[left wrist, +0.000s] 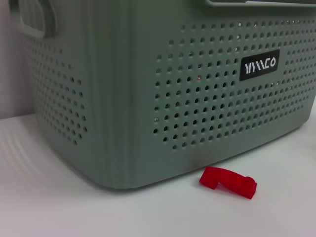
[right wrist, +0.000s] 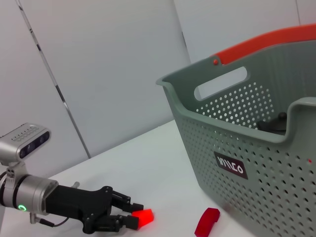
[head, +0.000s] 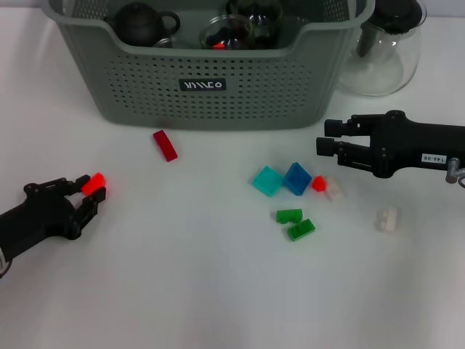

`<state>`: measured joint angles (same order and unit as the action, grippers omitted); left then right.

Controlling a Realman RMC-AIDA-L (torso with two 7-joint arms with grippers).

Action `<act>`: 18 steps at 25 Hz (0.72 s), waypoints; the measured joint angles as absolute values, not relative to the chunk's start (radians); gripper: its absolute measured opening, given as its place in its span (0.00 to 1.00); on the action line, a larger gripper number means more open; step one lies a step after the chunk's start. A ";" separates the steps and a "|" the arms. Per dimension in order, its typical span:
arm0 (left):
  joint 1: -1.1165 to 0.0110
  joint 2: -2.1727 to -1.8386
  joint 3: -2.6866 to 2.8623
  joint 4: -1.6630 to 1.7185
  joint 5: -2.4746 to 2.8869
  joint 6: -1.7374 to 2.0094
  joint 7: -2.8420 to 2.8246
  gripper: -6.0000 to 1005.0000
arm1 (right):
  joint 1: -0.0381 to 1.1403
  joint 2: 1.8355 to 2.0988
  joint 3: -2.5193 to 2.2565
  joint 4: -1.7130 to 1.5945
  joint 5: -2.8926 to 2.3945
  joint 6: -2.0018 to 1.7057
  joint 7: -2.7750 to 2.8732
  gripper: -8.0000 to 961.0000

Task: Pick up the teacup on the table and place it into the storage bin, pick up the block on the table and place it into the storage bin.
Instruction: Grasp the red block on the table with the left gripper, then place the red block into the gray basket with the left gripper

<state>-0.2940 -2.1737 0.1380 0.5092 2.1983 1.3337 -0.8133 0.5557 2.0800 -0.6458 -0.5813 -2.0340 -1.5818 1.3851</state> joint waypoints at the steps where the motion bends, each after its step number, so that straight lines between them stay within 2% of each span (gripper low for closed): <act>1: -0.295 -2.174 0.138 0.509 2.200 1.334 -0.815 0.38 | 0.556 2.080 -0.646 -0.581 -2.034 -1.582 1.385 0.45; 6: -0.290 -2.173 0.130 0.529 2.195 1.373 -0.855 0.29 | 0.555 2.079 -0.646 -0.581 -2.033 -1.586 1.385 0.45; 9: -0.287 -2.163 0.104 0.575 2.198 1.495 -0.947 0.29 | 0.555 2.078 -0.646 -0.581 -2.031 -1.587 1.385 0.45; 14: -0.323 -2.118 0.140 0.650 2.233 1.710 -1.174 0.29 | 0.556 2.077 -0.646 -0.581 -2.032 -1.585 1.385 0.45; 18: -0.411 -2.090 0.165 0.659 2.264 1.878 -1.332 0.29 | 0.560 2.077 -0.648 -0.581 -2.033 -1.582 1.385 0.45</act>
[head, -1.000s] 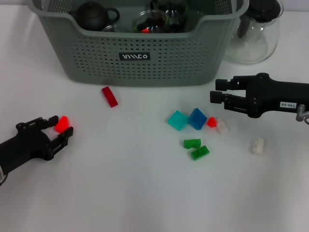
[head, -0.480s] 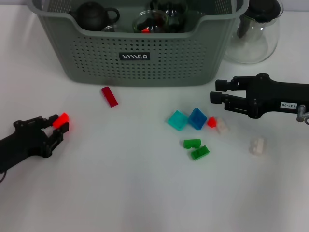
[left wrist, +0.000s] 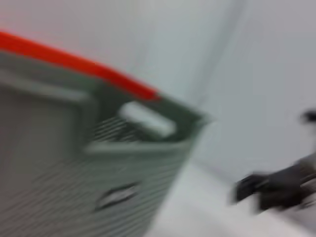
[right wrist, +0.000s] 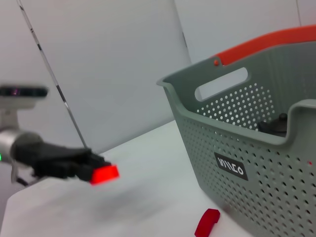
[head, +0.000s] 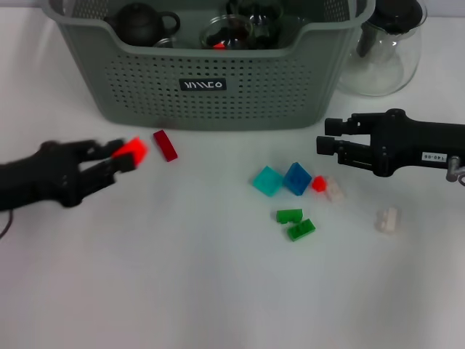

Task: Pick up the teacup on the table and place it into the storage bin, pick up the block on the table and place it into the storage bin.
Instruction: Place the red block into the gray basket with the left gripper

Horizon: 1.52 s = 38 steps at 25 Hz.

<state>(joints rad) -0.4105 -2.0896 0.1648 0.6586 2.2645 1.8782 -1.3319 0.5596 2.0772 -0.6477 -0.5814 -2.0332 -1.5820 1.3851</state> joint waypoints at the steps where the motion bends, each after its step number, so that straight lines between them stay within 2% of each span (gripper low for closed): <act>1: -0.437 -2.087 0.169 0.658 2.262 1.914 -1.359 0.29 | 0.560 2.078 -0.649 -0.581 -2.033 -1.581 1.385 0.45; 7: -0.635 -2.078 0.171 0.706 2.189 1.978 -1.596 0.29 | 0.561 2.079 -0.653 -0.581 -2.034 -1.579 1.385 0.45; 12: -0.799 -2.052 0.214 0.865 2.170 1.848 -1.814 0.29 | 0.557 2.082 -0.654 -0.581 -2.034 -1.577 1.381 0.45; 15: -0.863 -2.038 0.354 0.950 2.173 1.701 -1.952 0.29 | 0.556 2.083 -0.654 -0.581 -2.034 -1.577 1.381 0.45; 21: -0.905 -2.018 0.848 0.997 2.266 1.336 -2.226 0.29 | 0.556 2.083 -0.653 -0.581 -2.034 -1.577 1.379 0.45; 23: -0.914 -2.020 0.894 0.992 2.296 1.303 -2.258 0.29 | 0.556 2.083 -0.653 -0.581 -2.034 -1.577 1.378 0.45; 24: -0.946 -2.039 0.958 0.955 2.392 1.243 -2.316 0.29 | 0.556 2.083 -0.653 -0.581 -2.033 -1.577 1.378 0.45; 33: -1.008 -2.086 1.011 0.797 2.553 1.068 -2.409 0.29 | 0.555 2.083 -0.649 -0.581 -2.032 -1.577 1.376 0.45; 36: -1.010 -2.092 1.008 0.809 2.558 1.059 -2.420 0.29 | 0.556 2.083 -0.647 -0.581 -2.033 -1.577 1.377 0.45; 38: -0.958 -2.109 0.969 0.942 2.500 1.109 -2.419 0.33 | 0.556 2.083 -0.647 -0.581 -2.033 -1.577 1.377 0.45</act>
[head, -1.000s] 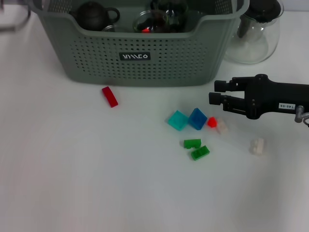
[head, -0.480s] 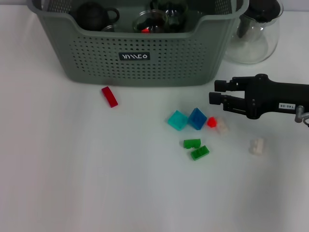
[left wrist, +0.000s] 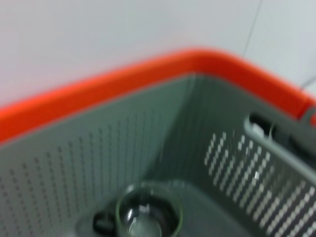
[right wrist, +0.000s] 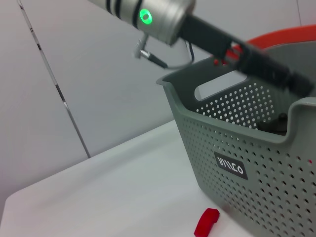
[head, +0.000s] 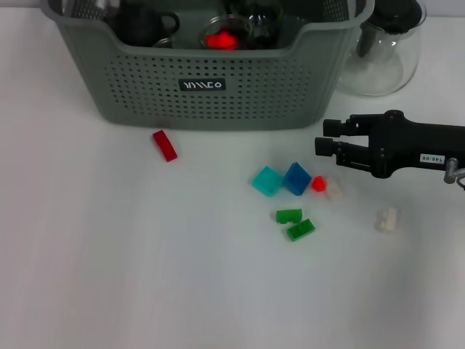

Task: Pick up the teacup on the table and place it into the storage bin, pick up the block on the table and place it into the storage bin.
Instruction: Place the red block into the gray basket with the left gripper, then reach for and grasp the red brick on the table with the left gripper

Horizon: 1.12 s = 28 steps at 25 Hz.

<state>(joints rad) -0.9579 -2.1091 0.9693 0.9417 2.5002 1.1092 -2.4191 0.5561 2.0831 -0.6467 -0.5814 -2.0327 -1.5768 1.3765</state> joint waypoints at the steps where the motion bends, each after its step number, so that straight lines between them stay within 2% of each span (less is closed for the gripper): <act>1: -0.937 -2.114 0.959 0.982 2.479 1.124 -2.414 0.36 | 0.556 2.083 -0.647 -0.581 -2.032 -1.577 1.376 0.45; 2: -0.886 -2.124 0.937 1.072 2.413 1.164 -2.396 0.40 | 0.556 2.083 -0.647 -0.581 -2.031 -1.577 1.376 0.45; 3: -0.886 -2.124 0.937 1.072 2.413 1.164 -2.396 0.43 | 0.556 2.083 -0.647 -0.581 -2.031 -1.577 1.377 0.45; 4: -0.789 -2.132 0.901 1.205 2.264 1.242 -2.341 0.47 | 0.556 2.082 -0.647 -0.581 -2.030 -1.577 1.377 0.45; 8: -0.640 -2.153 0.738 1.293 1.945 1.452 -2.121 0.51 | 0.555 2.081 -0.645 -0.581 -2.030 -1.577 1.378 0.45; 12: -0.530 -2.160 0.514 1.157 1.716 1.758 -1.770 0.53 | 0.557 2.082 -0.643 -0.581 -2.029 -1.576 1.384 0.45; 14: -0.487 -2.159 0.449 1.084 1.720 1.864 -1.604 0.52 | 0.559 2.081 -0.638 -0.582 -2.029 -1.575 1.391 0.45; 17: -0.425 -2.176 0.435 1.028 1.862 1.898 -1.408 0.52 | 0.569 2.079 -0.632 -0.588 -2.028 -1.575 1.424 0.45; 28: -0.444 -2.175 0.429 0.628 2.170 1.602 -1.063 0.52 | 0.583 2.064 -0.620 -0.593 -1.990 -1.582 1.451 0.45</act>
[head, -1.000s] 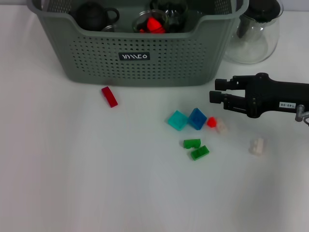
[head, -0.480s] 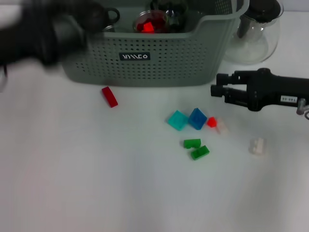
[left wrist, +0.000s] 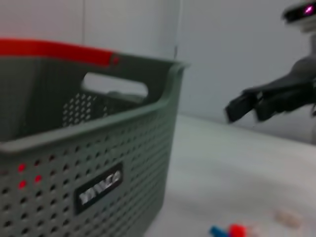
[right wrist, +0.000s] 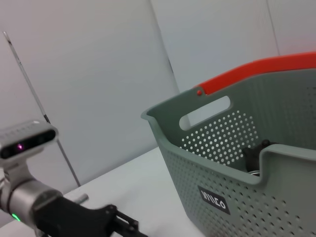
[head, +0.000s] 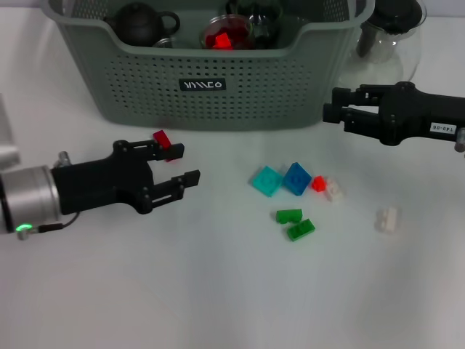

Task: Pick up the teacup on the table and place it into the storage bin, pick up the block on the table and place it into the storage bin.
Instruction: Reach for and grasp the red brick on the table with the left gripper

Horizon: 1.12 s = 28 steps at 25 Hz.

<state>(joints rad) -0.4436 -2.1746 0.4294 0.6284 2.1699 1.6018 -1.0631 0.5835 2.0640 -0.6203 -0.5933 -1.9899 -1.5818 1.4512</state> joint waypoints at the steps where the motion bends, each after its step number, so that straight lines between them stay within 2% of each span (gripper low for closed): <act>1: -0.456 -2.171 0.421 0.574 2.172 1.523 -1.012 0.52 | 0.583 2.063 -0.620 -0.593 -1.990 -1.582 1.452 0.45; 12: -0.489 -2.171 0.394 0.467 2.164 1.256 -0.948 0.53 | 0.580 2.060 -0.621 -0.593 -1.989 -1.582 1.464 0.45; 17: -0.497 -2.172 0.394 0.452 2.152 1.217 -0.936 0.65 | 0.584 2.060 -0.621 -0.594 -1.990 -1.583 1.467 0.45; 28: -0.530 -2.171 0.407 0.417 2.118 1.100 -0.894 0.74 | 0.588 2.060 -0.621 -0.592 -1.990 -1.576 1.469 0.45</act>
<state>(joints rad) -0.5299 -2.1707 0.4068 0.4168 2.1177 1.0995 -0.8935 0.5876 2.0601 -0.6212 -0.5922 -1.9896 -1.5758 1.4694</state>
